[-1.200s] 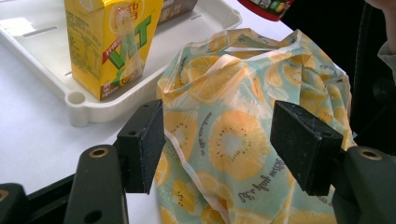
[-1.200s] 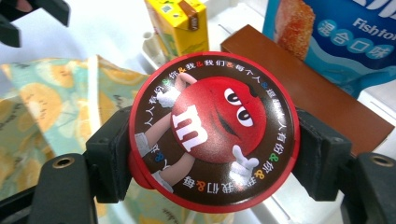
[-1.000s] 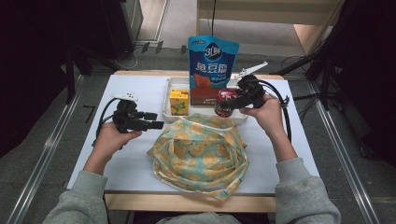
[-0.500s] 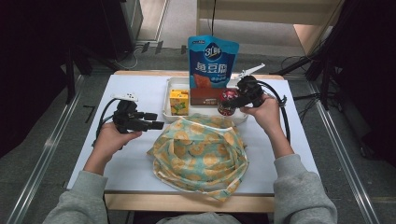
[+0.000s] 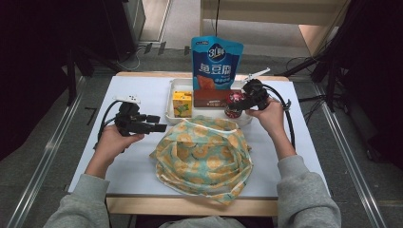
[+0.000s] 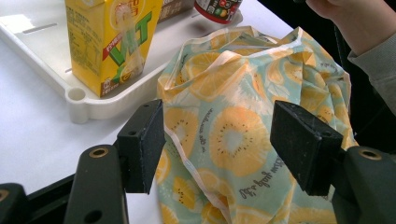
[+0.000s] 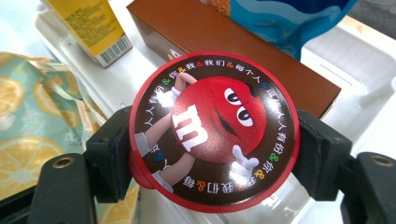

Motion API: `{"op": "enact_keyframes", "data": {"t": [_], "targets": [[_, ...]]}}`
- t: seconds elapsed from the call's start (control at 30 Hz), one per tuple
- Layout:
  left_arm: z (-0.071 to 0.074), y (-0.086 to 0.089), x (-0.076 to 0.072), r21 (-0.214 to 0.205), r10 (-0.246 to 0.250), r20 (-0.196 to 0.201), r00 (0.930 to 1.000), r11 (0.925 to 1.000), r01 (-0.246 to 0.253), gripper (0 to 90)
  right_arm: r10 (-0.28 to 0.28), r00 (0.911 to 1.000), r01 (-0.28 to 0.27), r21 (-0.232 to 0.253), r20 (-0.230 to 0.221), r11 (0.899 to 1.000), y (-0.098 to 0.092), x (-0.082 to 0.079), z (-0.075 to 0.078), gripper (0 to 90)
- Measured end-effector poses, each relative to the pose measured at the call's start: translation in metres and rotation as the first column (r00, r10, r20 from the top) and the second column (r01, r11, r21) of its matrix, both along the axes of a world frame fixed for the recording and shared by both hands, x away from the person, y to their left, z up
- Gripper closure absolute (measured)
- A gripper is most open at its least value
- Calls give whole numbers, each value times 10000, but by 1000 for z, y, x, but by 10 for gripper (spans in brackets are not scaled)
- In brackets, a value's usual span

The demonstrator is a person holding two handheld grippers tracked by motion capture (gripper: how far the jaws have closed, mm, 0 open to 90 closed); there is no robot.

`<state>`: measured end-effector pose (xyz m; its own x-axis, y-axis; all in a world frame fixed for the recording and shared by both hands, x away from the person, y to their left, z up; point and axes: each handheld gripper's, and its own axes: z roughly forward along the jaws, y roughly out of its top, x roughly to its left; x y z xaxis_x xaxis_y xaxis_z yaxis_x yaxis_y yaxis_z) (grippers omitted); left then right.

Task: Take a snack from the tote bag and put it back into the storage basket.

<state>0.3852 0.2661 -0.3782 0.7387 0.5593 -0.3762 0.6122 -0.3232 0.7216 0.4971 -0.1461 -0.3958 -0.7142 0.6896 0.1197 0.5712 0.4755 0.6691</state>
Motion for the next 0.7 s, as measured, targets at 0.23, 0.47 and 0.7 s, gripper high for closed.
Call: {"op": "enact_keyframes", "data": {"t": [0.23,0.47,0.7], "targets": [[0,0,0,19,-19,6,10000,10000,19,358,31,9999,-33,-149,-96,9999,5,3,-10,267],[0,0,0,27,-19,2,10000,10000,19,358,48,9996,-57,-318,-280,9995,9,3,-21,267],[0,0,0,18,-36,15,10000,10000,36,357,165,9996,-177,-531,-226,9984,15,3,-28,266]]}}
